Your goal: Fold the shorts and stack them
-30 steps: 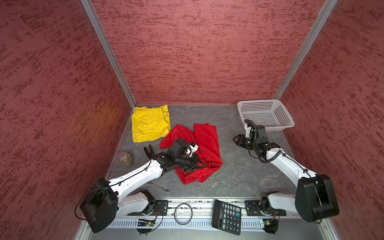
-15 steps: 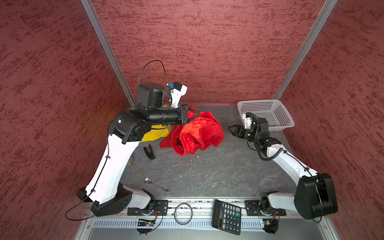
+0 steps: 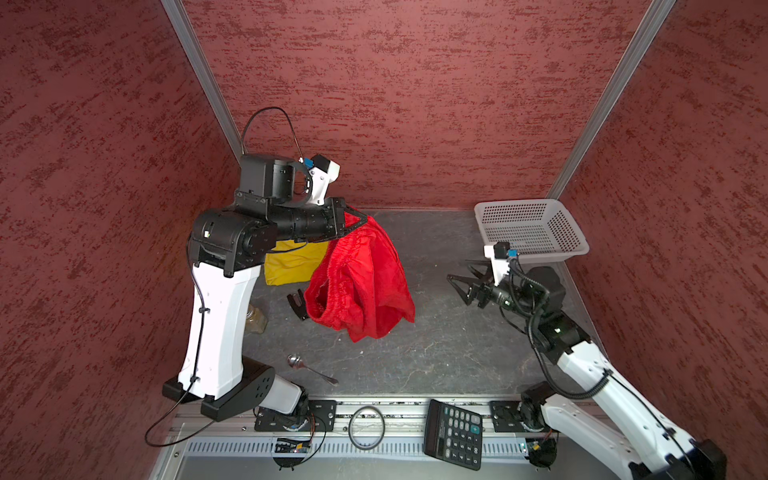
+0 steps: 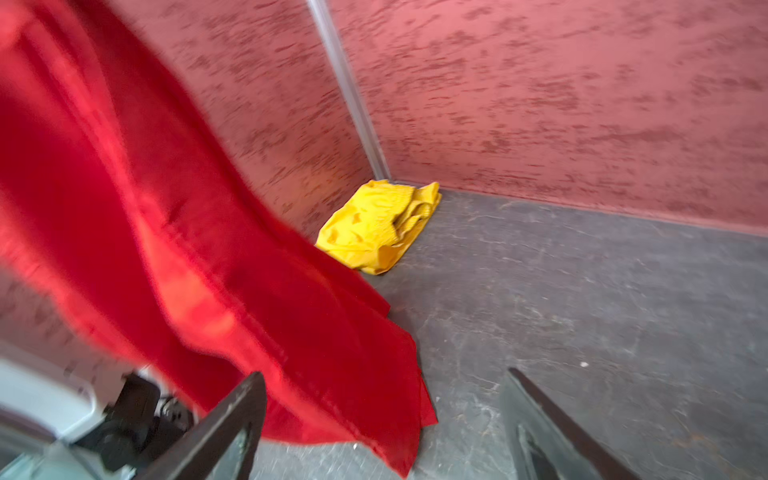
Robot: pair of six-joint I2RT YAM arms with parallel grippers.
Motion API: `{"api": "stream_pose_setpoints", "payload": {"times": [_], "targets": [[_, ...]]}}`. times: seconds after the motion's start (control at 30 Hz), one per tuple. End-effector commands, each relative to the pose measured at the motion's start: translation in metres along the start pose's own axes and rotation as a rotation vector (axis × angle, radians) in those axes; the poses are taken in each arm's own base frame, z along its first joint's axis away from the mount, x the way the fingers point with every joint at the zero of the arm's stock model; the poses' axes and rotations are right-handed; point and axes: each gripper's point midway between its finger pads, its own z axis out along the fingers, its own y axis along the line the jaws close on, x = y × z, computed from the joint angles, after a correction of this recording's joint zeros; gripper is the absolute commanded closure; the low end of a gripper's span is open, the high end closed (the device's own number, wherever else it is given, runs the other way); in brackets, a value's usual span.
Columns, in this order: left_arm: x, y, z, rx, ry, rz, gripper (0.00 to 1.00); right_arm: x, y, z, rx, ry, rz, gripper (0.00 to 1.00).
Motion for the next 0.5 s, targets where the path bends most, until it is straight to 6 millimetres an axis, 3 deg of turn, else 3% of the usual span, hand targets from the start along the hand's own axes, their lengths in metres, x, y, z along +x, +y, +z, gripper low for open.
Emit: {"api": "stream_pose_setpoints", "payload": {"times": [0.0, 0.2, 0.37, 0.47], "targets": [[-0.010, -0.019, -0.012, 0.086, -0.039, 0.023, 1.00, 0.049, -0.003, 0.012, 0.085, 0.148, -0.054, 0.12], [-0.015, -0.020, -0.018, 0.102, -0.061, 0.003, 1.00, 0.112, 0.003, 0.054, 0.104, 0.308, -0.114, 0.14], [-0.015, -0.017, -0.020, 0.104, -0.063, -0.014, 1.00, 0.145, -0.024, 0.077, 0.187, 0.317, -0.145, 0.12], [-0.016, -0.017, -0.021, 0.114, -0.064, -0.021, 1.00, 0.150, -0.040, 0.090, 0.198, 0.295, -0.104, 0.12]]}}
